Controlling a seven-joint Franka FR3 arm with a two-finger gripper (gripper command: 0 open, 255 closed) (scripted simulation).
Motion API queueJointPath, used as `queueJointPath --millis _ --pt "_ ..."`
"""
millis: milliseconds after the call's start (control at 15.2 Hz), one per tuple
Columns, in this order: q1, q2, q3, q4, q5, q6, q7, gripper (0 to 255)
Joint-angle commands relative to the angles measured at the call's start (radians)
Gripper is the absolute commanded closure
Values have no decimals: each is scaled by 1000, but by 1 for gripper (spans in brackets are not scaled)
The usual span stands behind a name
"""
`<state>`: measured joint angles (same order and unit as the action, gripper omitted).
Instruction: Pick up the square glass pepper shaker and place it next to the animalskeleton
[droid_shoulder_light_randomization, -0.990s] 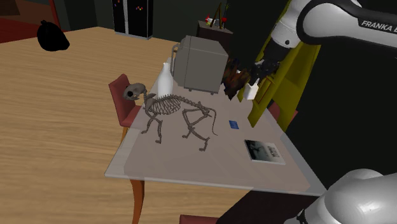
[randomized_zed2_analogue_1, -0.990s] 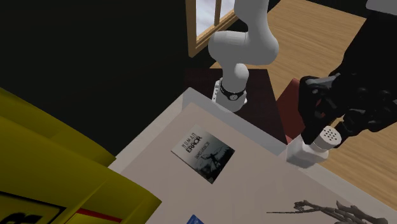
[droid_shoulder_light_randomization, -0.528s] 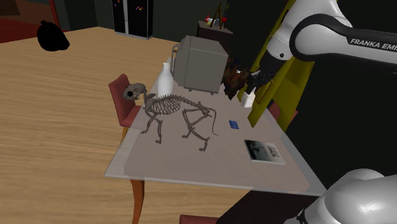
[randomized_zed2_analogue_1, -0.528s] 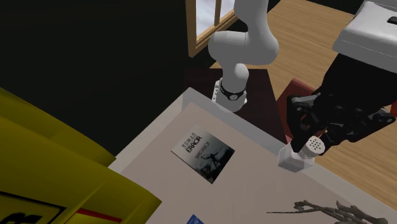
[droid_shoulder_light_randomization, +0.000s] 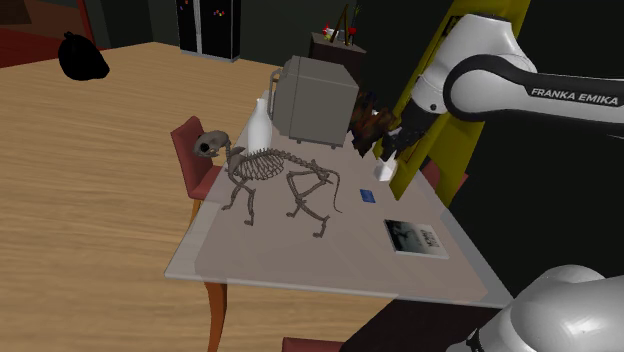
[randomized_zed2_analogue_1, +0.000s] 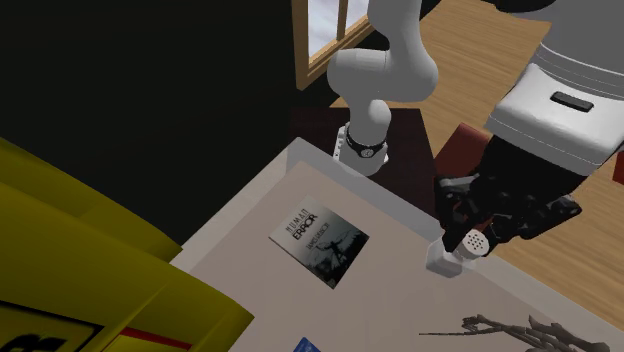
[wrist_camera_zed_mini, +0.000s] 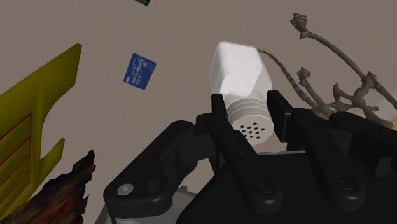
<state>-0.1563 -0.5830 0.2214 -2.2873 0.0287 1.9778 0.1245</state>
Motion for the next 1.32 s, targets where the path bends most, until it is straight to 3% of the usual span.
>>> queueJointPath --millis 0,1254 --pt "2 -4 3 -32 2 28 3 255" --pt "6 29 29 -264 6 292 24 255"
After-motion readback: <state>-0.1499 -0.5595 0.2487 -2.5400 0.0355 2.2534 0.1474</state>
